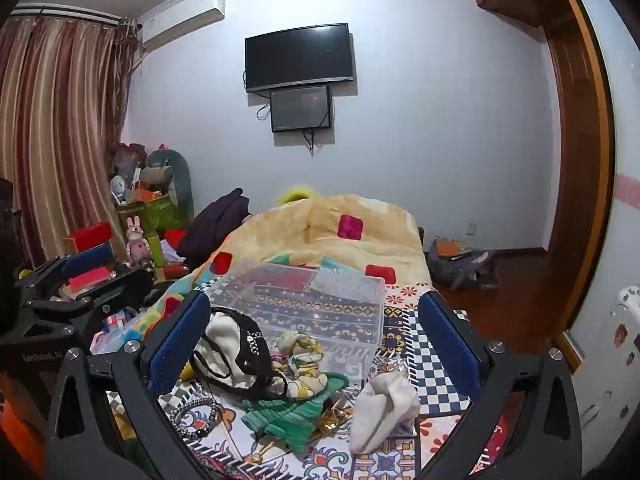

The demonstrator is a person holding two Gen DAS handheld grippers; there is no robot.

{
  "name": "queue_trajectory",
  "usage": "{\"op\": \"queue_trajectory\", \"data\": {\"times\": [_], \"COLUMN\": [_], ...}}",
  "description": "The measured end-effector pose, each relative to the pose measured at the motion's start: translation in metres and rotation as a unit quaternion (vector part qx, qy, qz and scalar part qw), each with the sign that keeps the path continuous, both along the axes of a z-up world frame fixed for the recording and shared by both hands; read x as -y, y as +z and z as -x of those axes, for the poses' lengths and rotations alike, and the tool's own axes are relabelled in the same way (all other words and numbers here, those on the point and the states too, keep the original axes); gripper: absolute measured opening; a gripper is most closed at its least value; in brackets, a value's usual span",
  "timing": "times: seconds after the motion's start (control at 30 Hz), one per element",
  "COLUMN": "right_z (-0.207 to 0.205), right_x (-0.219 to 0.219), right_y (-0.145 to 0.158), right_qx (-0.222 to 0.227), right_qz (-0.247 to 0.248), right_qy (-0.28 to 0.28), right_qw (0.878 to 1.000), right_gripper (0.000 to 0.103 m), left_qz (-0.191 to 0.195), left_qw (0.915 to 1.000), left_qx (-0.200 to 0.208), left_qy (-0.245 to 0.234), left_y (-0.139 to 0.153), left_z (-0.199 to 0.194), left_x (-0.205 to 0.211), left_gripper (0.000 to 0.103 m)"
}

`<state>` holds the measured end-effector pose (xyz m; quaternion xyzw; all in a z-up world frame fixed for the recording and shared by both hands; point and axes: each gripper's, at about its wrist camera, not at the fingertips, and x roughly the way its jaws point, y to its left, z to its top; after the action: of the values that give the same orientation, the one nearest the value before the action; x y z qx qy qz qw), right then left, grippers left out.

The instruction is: Organize soft objects

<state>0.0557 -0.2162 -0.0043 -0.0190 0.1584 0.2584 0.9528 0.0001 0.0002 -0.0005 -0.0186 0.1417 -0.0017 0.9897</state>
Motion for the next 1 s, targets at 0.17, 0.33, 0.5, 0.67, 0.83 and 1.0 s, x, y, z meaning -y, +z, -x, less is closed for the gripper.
{"op": "queue_trajectory", "data": {"times": [0.17,0.33,0.5,0.67,0.83,1.0], "right_z": [0.0008,-0.0002,0.0044,0.0051,0.0050,0.0059], "right_x": [-0.0015,-0.0016,-0.0011,0.0002,0.0014,0.0012], "right_y": [0.0003,-0.0018,-0.0002,-0.0011,-0.0017,-0.0006], "right_qx": [0.000,0.001,0.007,0.006,0.005,0.004], "right_qz": [-0.002,-0.002,-0.001,-0.006,-0.010,-0.011], "right_qy": [-0.001,0.003,0.006,0.007,0.008,0.009], "right_qw": [1.000,1.000,1.000,1.000,1.000,1.000], "right_gripper": [0.103,0.103,0.103,0.103,0.103,0.103], "left_qz": [-0.003,0.002,0.001,0.003,0.004,0.004], "left_qw": [1.0000,0.9999,0.9999,0.9999,0.9999,0.9999], "left_qx": [-0.003,0.000,0.000,0.004,0.005,0.006], "left_qy": [-0.005,-0.013,-0.015,-0.014,-0.014,-0.013], "left_y": [0.0047,0.0050,0.0061,0.0055,0.0059,0.0057], "left_z": [-0.0002,0.0013,0.0006,0.0035,0.0045,0.0047], "left_x": [0.0022,0.0040,0.0077,0.0053,0.0039,0.0043], "left_gripper": [0.103,0.103,0.103,0.103,0.103,0.103]}}
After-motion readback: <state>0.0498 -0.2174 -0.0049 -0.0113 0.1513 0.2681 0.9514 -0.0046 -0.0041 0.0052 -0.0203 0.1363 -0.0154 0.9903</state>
